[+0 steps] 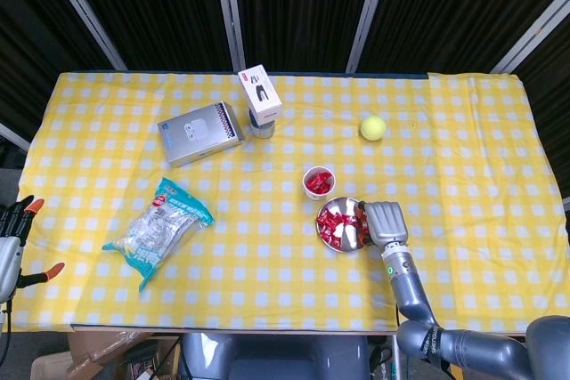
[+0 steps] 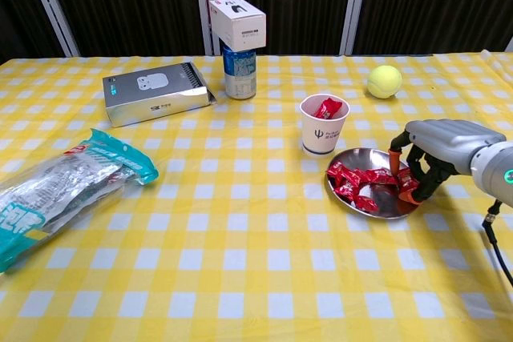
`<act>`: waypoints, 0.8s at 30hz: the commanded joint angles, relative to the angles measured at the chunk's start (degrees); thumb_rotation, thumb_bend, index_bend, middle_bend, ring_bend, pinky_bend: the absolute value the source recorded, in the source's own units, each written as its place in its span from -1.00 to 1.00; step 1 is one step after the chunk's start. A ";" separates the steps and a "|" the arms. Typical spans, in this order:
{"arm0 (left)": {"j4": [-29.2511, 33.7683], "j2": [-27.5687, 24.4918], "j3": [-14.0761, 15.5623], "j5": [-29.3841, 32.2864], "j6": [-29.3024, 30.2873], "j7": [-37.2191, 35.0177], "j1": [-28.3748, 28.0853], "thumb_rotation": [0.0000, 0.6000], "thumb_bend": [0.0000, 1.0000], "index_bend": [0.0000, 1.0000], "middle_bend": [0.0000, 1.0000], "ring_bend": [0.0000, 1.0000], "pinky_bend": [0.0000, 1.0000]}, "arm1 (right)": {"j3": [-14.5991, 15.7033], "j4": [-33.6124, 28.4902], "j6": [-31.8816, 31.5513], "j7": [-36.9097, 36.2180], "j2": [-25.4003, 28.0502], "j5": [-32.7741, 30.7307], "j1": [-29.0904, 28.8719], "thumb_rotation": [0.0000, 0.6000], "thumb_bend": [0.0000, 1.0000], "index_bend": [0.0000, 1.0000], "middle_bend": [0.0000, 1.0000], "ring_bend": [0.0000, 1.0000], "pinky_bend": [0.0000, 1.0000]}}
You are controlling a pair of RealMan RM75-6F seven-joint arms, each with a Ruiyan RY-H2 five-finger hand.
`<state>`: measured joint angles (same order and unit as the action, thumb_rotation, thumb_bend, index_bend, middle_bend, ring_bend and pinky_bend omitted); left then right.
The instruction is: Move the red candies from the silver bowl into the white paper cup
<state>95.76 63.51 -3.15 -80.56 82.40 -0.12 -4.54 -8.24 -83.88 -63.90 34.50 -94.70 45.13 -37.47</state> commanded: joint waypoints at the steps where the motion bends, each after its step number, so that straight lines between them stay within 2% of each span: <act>1: -0.03 0.02 -0.02 -0.01 0.04 0.03 0.00 1.00 -0.90 -1.00 -1.00 -1.00 -1.00 | -0.08 0.09 0.00 -0.04 -0.01 0.02 0.10 1.00 -0.34 -0.01 0.46 0.72 0.77; 6: -0.03 0.03 -0.02 -0.06 0.11 0.03 0.02 1.00 -0.90 -1.00 -1.00 -1.00 -1.00 | -0.22 0.03 0.14 -0.29 0.10 0.23 0.35 1.00 0.01 0.05 0.46 0.72 0.77; 9: -0.05 0.03 0.01 -0.12 0.11 0.01 0.02 1.00 -0.90 -1.00 -1.00 -1.00 -1.00 | -0.28 -0.14 0.39 -0.70 0.25 0.45 0.55 1.00 0.14 0.07 0.46 0.72 0.77; 18: -0.09 0.05 0.02 -0.28 0.23 -0.08 0.04 1.00 -0.90 -1.00 -1.00 -1.00 -1.00 | -0.26 -2.07 -0.01 -0.73 0.96 2.04 0.81 1.00 0.21 0.08 0.46 0.72 0.77; 24: -0.14 0.00 0.01 -0.34 0.29 -0.29 0.07 1.00 -0.90 -1.00 -1.00 -1.00 -1.00 | -0.97 -6.12 -1.65 -0.51 3.24 3.87 1.02 1.00 0.21 0.09 0.46 0.72 0.77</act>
<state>95.62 63.52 -3.13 -80.90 82.69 -0.41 -4.47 -8.85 -88.75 -64.91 33.94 -92.33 48.30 -36.53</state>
